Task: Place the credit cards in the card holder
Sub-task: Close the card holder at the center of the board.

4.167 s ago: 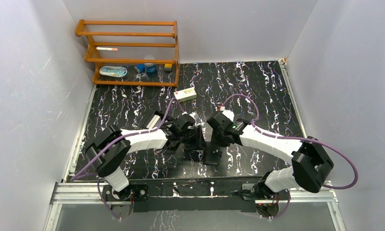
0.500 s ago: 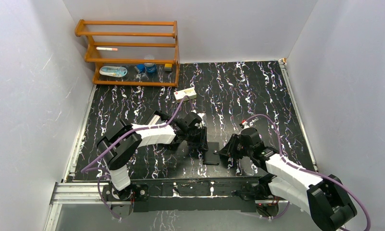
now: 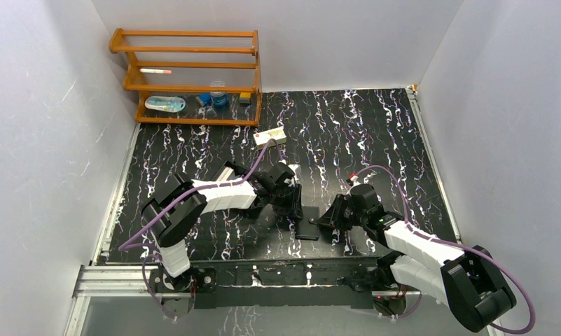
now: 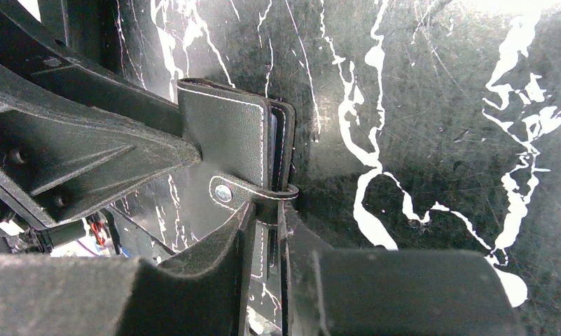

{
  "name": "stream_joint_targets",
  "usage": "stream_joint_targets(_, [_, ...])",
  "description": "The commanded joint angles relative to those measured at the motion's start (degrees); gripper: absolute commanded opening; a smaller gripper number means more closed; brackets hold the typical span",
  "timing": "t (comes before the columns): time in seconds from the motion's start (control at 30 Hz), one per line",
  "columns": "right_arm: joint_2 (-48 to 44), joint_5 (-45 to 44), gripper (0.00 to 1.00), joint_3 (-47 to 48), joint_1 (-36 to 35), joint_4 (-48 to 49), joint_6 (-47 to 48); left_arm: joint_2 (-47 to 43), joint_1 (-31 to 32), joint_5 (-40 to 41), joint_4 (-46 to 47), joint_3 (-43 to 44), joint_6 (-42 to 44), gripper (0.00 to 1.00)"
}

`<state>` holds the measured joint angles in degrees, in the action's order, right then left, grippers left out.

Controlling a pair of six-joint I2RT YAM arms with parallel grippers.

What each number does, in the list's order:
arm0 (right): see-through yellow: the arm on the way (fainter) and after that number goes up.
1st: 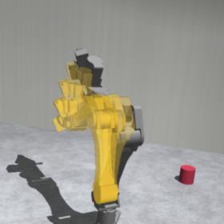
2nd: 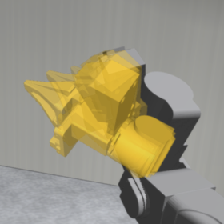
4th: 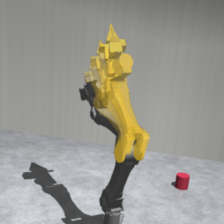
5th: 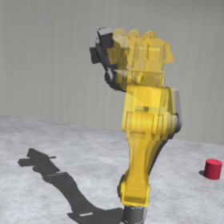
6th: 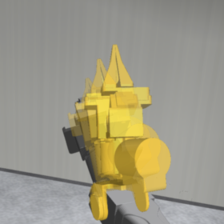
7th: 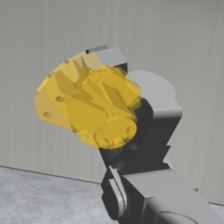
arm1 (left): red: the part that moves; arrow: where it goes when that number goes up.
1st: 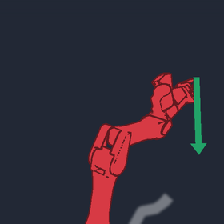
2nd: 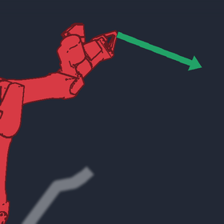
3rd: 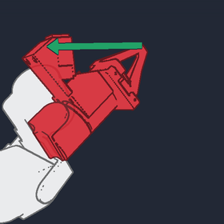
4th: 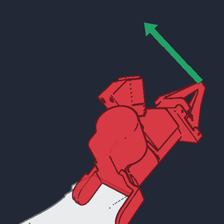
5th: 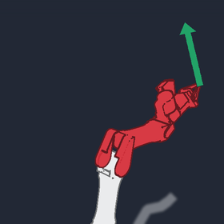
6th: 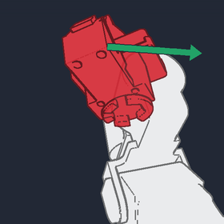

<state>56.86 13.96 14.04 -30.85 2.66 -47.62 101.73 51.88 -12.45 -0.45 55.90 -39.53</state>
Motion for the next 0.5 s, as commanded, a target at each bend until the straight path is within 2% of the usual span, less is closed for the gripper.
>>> stream_joint_targets(0.0, [0.89, 1.82, 0.26, 0.61, -0.24, 0.2, 1.84, -0.5, 0.15, 1.45, -1.46, 1.12, 0.23, 0.31])
stream_joint_targets(0.47, [2.21, 1.36, 0.27, 3.39, -0.24, -4.03, 4.75, -4.61, 1.1, -1.69, -3.43, 5.06, -1.85, 0.42])
